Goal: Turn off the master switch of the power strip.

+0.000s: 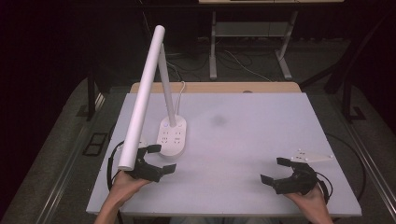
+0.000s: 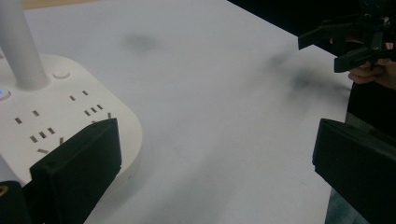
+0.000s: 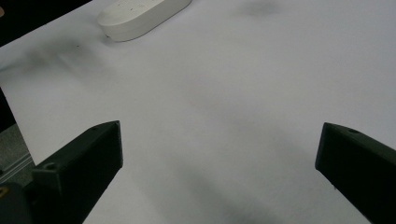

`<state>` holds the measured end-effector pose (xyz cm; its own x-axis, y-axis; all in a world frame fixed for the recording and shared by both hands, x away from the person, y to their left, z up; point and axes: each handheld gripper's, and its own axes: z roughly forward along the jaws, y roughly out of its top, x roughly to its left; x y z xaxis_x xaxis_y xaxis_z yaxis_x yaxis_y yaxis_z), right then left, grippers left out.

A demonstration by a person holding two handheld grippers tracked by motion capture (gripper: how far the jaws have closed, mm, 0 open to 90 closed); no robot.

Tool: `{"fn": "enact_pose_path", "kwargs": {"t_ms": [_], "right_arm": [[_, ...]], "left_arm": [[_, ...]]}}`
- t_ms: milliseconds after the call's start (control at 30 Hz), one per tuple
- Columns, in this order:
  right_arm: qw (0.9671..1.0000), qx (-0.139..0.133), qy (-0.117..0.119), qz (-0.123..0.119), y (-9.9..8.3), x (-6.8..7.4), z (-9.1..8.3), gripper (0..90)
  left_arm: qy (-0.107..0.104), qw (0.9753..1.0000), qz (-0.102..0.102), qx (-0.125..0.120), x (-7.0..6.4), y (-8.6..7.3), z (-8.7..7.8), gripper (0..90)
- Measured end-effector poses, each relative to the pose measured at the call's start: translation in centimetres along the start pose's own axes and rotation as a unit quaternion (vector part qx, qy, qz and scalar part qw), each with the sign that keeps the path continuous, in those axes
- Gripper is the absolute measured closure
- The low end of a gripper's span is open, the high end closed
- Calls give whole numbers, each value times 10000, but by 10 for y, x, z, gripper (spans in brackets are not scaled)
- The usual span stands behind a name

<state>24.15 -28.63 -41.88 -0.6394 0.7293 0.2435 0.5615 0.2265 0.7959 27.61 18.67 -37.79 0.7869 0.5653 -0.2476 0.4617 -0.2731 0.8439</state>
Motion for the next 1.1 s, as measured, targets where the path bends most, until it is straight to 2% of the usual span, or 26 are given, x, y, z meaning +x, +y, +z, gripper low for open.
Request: {"fn": "enact_pose_path", "kwargs": {"t_ms": [400,633,1100], "right_arm": [[10000,18,-10,-15,0,0,0,2],[10000,26,-33,-1,0,-1,-1,2],[10000,19,-40,-4,0,-2,-1,2]], "left_arm": [[60,9999,-34,97,12,9,-3,2],[117,9998,14,153,17,15,-7,3],[243,9994,-87,210,34,29,-7,7]]}}
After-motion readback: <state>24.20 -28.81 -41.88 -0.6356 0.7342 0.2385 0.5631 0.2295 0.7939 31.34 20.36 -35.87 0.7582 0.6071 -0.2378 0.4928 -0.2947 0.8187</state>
